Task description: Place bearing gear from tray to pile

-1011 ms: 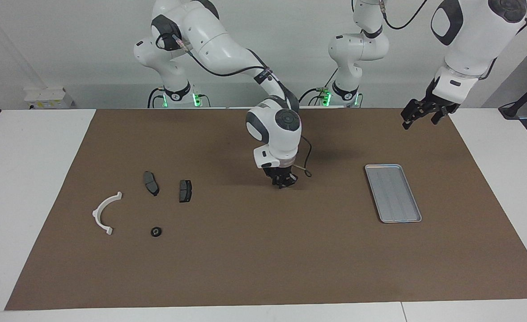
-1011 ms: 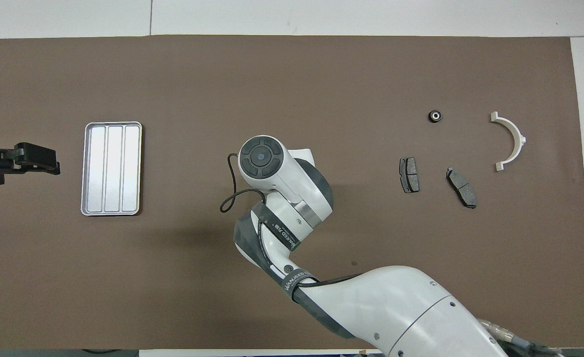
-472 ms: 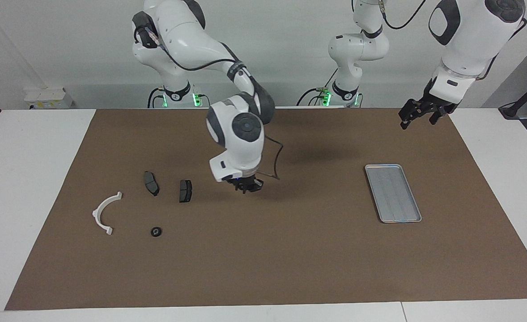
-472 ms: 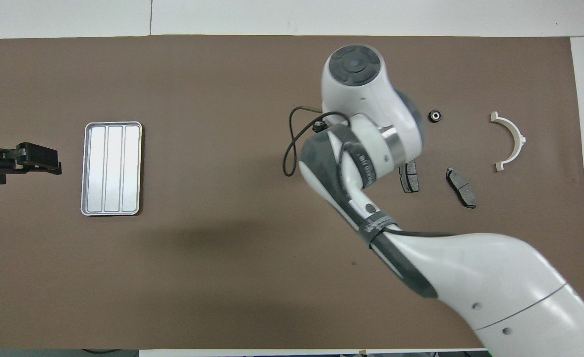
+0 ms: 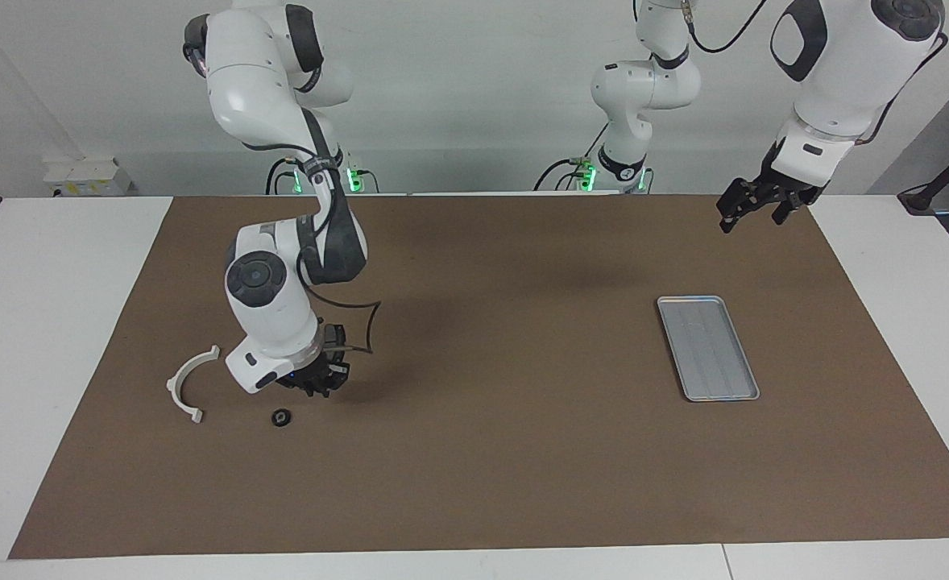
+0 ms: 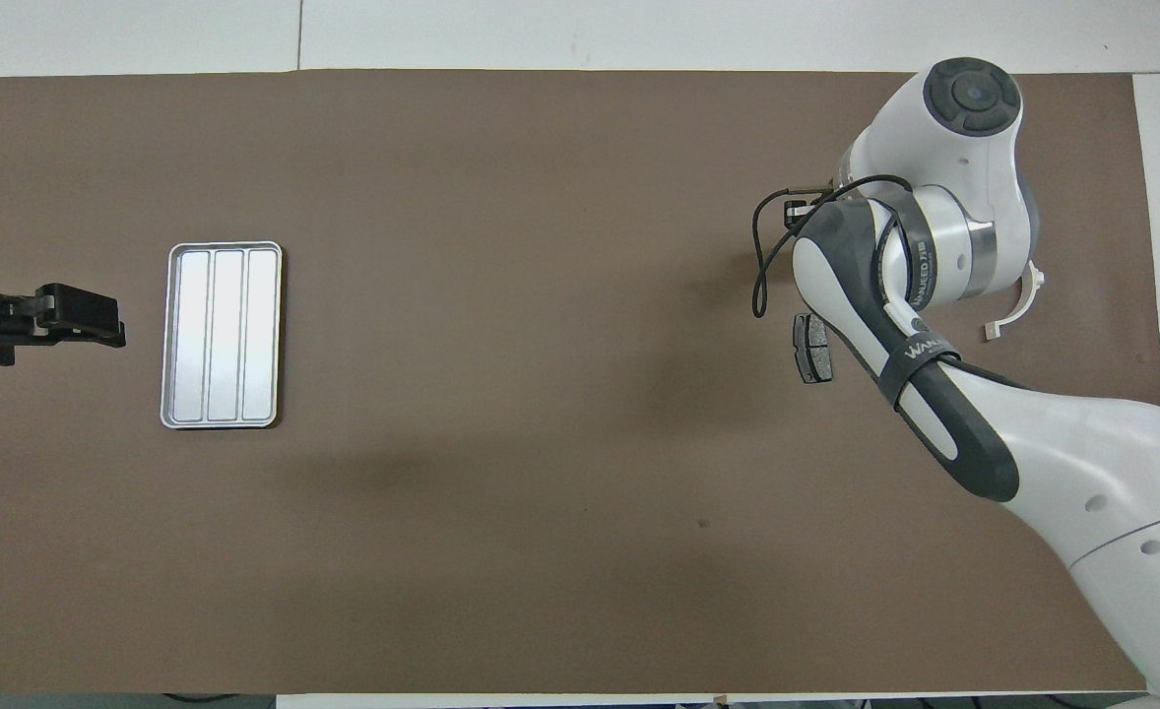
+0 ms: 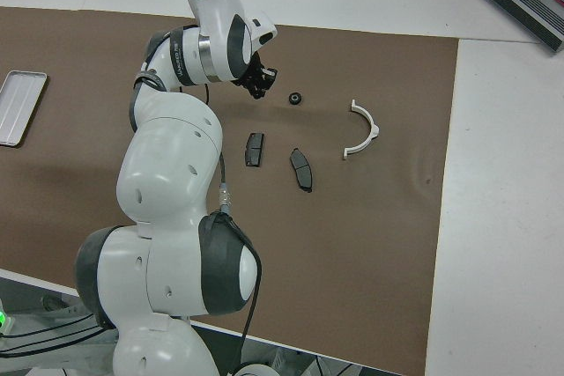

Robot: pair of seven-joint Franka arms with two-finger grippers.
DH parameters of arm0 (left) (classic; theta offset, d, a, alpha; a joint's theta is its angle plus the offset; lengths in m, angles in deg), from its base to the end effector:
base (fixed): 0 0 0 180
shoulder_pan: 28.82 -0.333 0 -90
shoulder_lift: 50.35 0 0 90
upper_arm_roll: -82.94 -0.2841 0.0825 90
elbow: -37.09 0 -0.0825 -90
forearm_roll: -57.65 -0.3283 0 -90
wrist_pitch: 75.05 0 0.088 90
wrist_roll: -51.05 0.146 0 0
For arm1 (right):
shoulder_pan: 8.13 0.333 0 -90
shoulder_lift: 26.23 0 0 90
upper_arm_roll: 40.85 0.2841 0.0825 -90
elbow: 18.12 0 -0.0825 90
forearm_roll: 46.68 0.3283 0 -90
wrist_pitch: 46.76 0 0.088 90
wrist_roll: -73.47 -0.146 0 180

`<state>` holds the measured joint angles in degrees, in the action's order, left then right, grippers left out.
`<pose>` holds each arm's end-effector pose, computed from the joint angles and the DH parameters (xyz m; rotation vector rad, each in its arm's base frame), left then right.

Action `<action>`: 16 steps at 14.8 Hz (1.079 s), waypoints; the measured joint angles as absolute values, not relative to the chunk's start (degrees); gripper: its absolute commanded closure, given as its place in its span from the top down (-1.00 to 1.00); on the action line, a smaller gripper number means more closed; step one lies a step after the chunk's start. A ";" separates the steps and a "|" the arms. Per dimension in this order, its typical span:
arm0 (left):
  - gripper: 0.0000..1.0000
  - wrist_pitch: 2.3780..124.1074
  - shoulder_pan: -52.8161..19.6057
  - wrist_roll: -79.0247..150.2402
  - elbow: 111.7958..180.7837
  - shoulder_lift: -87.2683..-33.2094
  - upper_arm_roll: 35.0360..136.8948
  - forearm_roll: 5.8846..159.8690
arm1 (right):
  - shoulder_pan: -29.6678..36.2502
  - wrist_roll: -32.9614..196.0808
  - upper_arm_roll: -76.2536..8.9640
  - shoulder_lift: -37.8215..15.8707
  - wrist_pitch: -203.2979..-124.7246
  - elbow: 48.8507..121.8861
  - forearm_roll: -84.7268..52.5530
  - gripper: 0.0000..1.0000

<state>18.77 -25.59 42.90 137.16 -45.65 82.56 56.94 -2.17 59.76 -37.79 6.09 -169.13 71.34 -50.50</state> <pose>0.4770 -0.0219 0.5260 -3.1237 -0.1430 0.0403 0.6273 0.0906 0.2815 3.1151 -0.0855 0.0259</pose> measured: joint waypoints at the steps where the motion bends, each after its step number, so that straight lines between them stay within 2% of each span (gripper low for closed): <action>1: 1.00 18.77 -25.59 42.90 137.16 -45.65 82.56 56.94 | -2.17 60.11 -37.75 6.63 -172.18 73.18 -50.52 -1.00; 5: 1.00 18.77 -25.59 42.90 137.16 -45.65 82.56 56.94 | -2.10 60.54 -37.69 7.08 -174.33 74.41 -50.60 -1.00; 6: 1.00 18.77 -25.59 42.90 137.16 -45.65 82.56 56.94 | -2.10 60.54 -37.69 7.08 -174.33 74.42 -50.60 0.57; 7: 1.00 18.77 -25.59 42.90 137.16 -45.65 82.56 56.94 | -2.10 60.54 -37.69 7.08 -174.33 74.42 -50.60 1.00; 12: 1.00 18.77 -25.59 42.90 137.16 -45.65 82.56 56.94 | -2.00 60.54 -37.63 6.68 -174.30 74.37 -50.60 1.00; 16: 1.00 18.77 -25.59 42.90 137.16 -45.65 82.56 56.94 | -2.19 60.54 -37.65 4.35 -172.59 74.30 -50.60 1.00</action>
